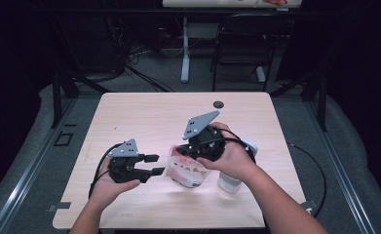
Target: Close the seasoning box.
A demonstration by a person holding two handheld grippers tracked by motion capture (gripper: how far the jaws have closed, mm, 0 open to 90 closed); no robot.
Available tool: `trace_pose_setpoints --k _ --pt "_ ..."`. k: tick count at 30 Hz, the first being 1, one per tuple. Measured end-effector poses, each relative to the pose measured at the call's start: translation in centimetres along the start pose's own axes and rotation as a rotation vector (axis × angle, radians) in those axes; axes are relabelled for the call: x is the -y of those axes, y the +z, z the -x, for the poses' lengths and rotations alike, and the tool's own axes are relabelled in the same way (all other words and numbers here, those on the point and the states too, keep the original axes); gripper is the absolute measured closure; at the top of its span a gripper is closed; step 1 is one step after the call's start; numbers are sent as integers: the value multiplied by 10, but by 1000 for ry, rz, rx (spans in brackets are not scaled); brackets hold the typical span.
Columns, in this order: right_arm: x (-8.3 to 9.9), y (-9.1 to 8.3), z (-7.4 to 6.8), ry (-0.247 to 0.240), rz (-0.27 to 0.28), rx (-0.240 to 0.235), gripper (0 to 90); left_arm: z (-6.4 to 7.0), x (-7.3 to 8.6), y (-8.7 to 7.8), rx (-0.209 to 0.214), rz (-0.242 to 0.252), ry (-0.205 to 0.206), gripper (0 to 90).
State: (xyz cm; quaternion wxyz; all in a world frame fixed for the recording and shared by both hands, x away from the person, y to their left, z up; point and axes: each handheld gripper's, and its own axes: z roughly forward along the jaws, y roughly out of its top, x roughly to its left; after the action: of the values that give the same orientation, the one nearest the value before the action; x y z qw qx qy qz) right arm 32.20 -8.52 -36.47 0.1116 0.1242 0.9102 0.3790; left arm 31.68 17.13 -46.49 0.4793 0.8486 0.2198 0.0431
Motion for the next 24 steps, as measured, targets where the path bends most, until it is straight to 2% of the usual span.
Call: trace_pose_setpoints --k 8,11,16,24 --pt "1 -11 0 -4 11 1 900 8 3 21 23 -18 44 479" --pt "1 -14 -1 -11 16 -4 900 9 5 26 45 -5 39 479" --pt "0 -17 -3 -20 22 -9 900 10 9 34 75 -15 44 479" --pt "-2 -20 -4 -33 28 -18 900 11 15 47 97 -27 55 481"
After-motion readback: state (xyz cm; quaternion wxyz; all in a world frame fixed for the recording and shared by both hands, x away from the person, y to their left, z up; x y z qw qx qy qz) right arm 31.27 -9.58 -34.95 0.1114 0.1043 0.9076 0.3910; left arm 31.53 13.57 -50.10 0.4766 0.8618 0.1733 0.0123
